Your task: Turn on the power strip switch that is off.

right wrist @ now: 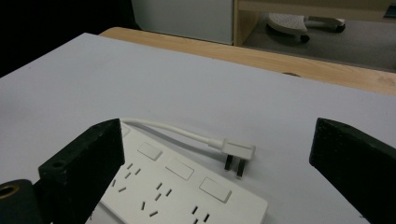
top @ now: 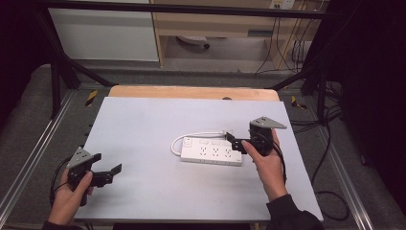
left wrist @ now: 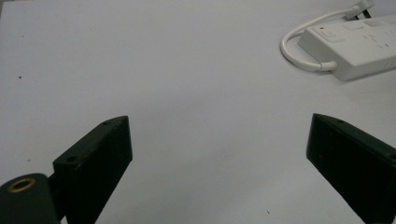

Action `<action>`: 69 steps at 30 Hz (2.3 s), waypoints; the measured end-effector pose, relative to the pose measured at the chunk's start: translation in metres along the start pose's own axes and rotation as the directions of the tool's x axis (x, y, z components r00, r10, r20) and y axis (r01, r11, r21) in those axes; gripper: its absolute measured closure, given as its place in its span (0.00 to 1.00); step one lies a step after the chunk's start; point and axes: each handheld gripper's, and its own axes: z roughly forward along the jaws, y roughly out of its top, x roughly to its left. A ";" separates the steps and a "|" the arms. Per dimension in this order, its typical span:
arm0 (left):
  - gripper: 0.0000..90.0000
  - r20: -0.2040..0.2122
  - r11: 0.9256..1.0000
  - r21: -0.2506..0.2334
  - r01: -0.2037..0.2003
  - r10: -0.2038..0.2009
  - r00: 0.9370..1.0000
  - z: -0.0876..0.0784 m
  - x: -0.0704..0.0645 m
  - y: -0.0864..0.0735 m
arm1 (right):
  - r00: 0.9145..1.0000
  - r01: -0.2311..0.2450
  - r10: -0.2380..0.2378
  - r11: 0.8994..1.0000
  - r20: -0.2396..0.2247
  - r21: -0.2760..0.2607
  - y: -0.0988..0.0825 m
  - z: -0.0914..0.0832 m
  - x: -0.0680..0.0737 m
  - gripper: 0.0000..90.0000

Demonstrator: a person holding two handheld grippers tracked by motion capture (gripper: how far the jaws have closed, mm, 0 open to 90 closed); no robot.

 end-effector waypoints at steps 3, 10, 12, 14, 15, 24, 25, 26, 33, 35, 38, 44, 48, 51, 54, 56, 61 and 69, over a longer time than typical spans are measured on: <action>0.08 -0.001 1.000 0.002 -0.001 0.001 1.000 0.000 0.000 0.000 | 1.000 -0.002 0.002 1.000 0.002 -0.016 0.004 0.002 0.001 0.05; 0.08 -0.001 1.000 0.008 0.000 0.000 1.000 0.000 0.000 0.000 | 1.000 -0.012 0.012 1.000 0.020 -0.017 0.008 0.012 0.000 0.06; 0.08 -0.002 1.000 0.008 -0.001 0.001 1.000 0.001 0.000 0.000 | 0.999 -0.025 0.025 0.999 0.020 -0.022 0.010 0.015 -0.002 0.06; 0.08 -0.001 1.000 0.010 -0.003 0.003 1.000 0.001 0.000 0.000 | 0.999 -0.032 0.033 0.999 0.019 -0.022 0.012 0.019 -0.003 0.06; 0.08 0.000 1.000 0.009 -0.004 0.004 1.000 0.001 0.000 0.000 | 0.999 -0.028 0.028 0.999 0.020 -0.024 0.013 0.020 -0.003 0.06; 0.08 0.002 1.000 0.008 -0.005 0.005 1.000 0.001 0.000 0.000 | 0.999 -0.045 0.045 0.999 0.013 -0.026 0.019 0.029 -0.004 0.07; 0.08 0.002 1.000 0.008 -0.005 0.005 1.000 0.001 0.000 0.000 | 0.999 -0.051 0.051 0.998 0.013 -0.027 0.020 0.030 -0.004 0.07; 0.08 0.002 1.000 0.008 -0.006 0.006 1.000 0.001 0.000 0.000 | 0.998 -0.054 0.055 0.998 0.010 -0.027 0.020 0.031 -0.005 0.07; 0.08 0.003 1.000 0.008 -0.005 0.005 1.000 0.001 0.000 0.000 | 0.996 -0.089 0.089 0.996 0.008 -0.029 0.022 0.036 -0.010 0.08; 0.08 0.003 1.000 0.007 -0.007 0.007 1.000 0.001 -0.001 0.000 | 0.995 -0.098 0.098 0.995 0.006 -0.027 0.022 0.038 -0.012 0.08; 0.08 0.003 1.000 0.009 -0.008 0.008 1.000 0.001 -0.001 0.000 | 0.994 -0.108 0.108 0.994 0.006 -0.024 0.022 0.039 -0.013 0.09; 0.08 0.006 1.000 0.010 -0.009 0.009 1.000 0.001 -0.001 0.000 | 0.993 -0.114 0.114 0.993 0.017 -0.021 0.021 0.042 -0.016 0.11; 0.08 0.006 1.000 0.012 -0.012 0.011 1.000 0.002 -0.001 0.000 | 0.994 -0.103 0.104 0.995 0.027 -0.011 0.020 0.044 -0.016 0.13; 0.08 0.007 1.000 0.012 -0.012 0.012 1.000 0.002 -0.001 0.000 | 0.995 -0.095 0.095 0.996 0.032 -0.003 0.020 0.047 -0.015 0.16; 0.08 0.007 1.000 0.012 -0.012 0.012 1.000 0.002 -0.001 0.000 | 0.995 -0.089 0.089 0.996 0.040 0.004 0.019 0.049 -0.015 0.20; 0.08 0.007 1.000 0.012 -0.012 0.012 1.000 0.002 -0.001 0.000 | 0.995 -0.087 0.087 0.996 0.042 0.005 0.018 0.050 -0.014 0.22; 0.08 0.007 1.000 0.013 -0.014 0.014 1.000 0.002 -0.001 0.000 | 0.998 -0.032 0.031 0.999 0.059 0.024 0.016 0.056 -0.009 0.34; 0.08 0.009 1.000 0.013 -0.016 0.016 1.000 0.002 -0.002 0.000 | 0.998 -0.008 0.007 0.999 0.057 0.032 0.014 0.065 -0.002 0.47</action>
